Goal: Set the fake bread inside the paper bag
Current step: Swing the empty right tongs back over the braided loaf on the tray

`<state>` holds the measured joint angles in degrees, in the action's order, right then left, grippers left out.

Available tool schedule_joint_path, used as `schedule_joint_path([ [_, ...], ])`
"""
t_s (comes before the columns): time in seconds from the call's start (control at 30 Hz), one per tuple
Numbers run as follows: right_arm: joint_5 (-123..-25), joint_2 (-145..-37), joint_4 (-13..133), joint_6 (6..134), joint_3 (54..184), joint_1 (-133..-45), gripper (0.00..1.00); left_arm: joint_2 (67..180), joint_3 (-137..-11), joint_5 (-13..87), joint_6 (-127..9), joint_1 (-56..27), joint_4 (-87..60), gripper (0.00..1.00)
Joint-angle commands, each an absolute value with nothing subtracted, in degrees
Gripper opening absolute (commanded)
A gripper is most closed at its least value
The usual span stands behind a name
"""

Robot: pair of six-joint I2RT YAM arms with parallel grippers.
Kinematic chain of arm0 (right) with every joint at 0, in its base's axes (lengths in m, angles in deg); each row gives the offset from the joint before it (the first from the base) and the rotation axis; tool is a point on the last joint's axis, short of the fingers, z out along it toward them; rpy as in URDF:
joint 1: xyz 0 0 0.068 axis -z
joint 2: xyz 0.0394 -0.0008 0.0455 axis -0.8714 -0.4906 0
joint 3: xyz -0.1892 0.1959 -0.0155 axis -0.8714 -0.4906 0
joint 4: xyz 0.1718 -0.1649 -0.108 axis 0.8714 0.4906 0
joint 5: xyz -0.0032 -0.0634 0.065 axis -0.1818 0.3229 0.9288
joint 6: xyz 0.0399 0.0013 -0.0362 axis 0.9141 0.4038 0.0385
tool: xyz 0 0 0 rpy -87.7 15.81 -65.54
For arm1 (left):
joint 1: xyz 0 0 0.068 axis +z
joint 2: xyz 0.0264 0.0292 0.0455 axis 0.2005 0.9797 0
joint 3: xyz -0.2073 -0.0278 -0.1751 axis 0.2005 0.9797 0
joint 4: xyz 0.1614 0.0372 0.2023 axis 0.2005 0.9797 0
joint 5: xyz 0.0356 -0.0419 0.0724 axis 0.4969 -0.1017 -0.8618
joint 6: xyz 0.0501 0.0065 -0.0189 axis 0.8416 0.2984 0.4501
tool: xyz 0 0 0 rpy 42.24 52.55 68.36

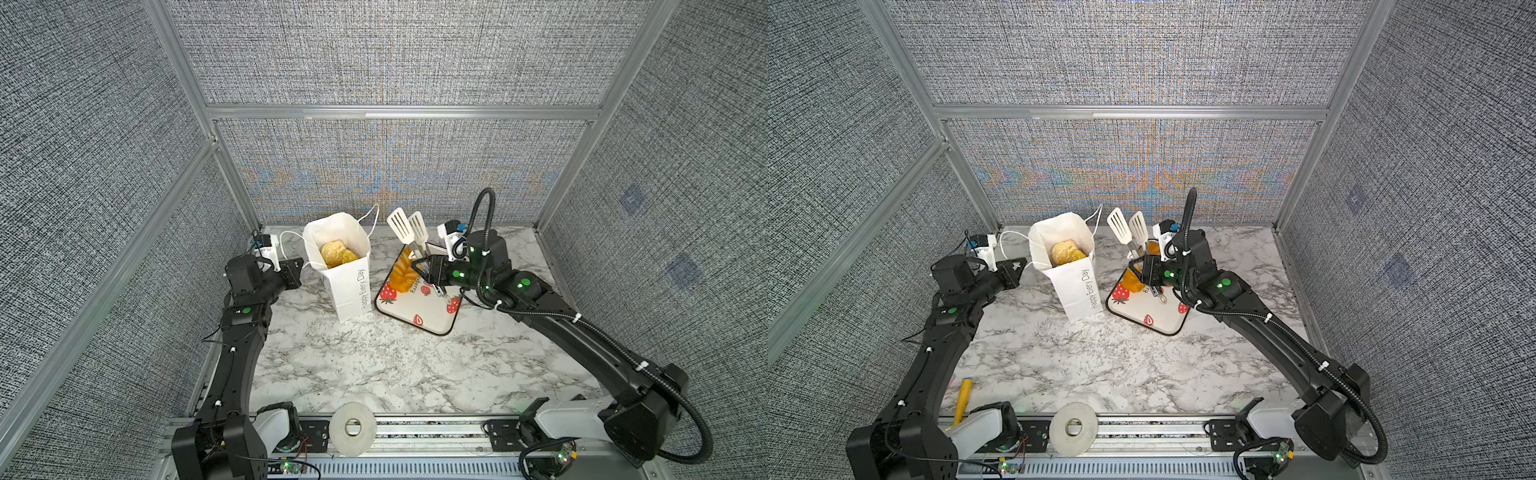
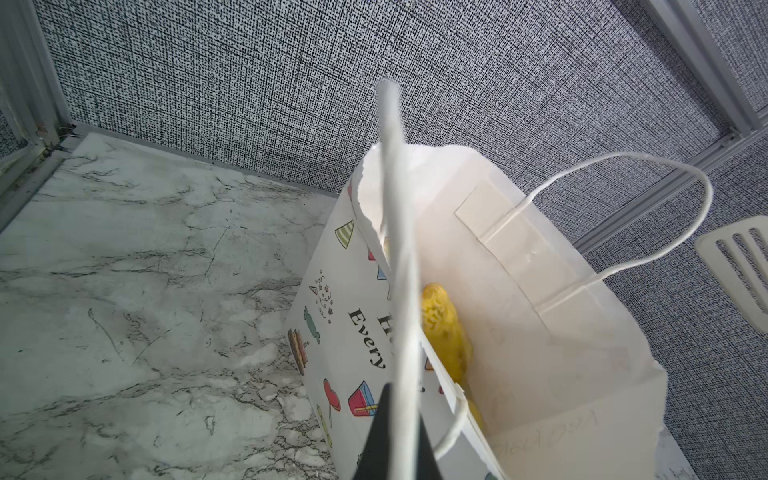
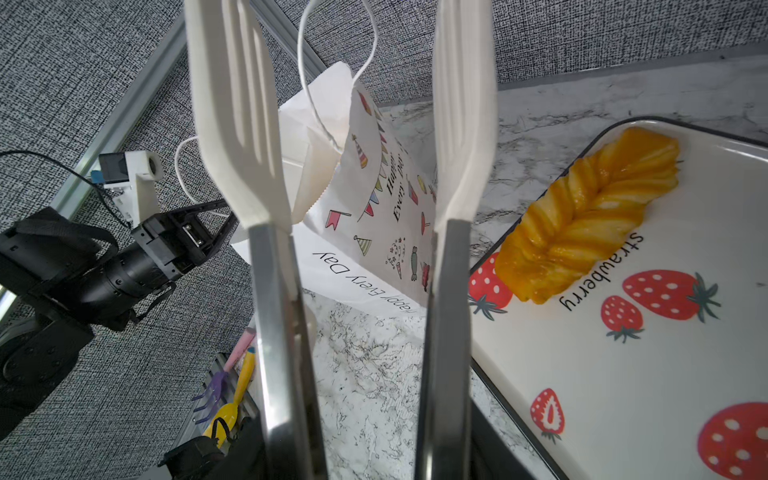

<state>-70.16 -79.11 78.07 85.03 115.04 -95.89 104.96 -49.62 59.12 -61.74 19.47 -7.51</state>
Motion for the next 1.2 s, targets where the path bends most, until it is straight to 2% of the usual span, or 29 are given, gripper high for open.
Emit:
schedule_joint_path([
  [0.0,-71.3,-78.9,76.4,87.0,114.6,-95.0,0.51,104.8,-49.9,59.6,-61.3,19.5,-7.9,0.00],
  [0.53,-70.9,-80.1,75.4,93.1,109.8,-88.5,0.51,104.6,-49.9,59.7,-61.4,19.5,-7.9,0.00],
  [1.17,-69.0,-91.4,84.0,96.6,112.8,-84.6,0.49,104.8,-49.9,59.6,-61.5,19.5,-7.9,0.00],
])
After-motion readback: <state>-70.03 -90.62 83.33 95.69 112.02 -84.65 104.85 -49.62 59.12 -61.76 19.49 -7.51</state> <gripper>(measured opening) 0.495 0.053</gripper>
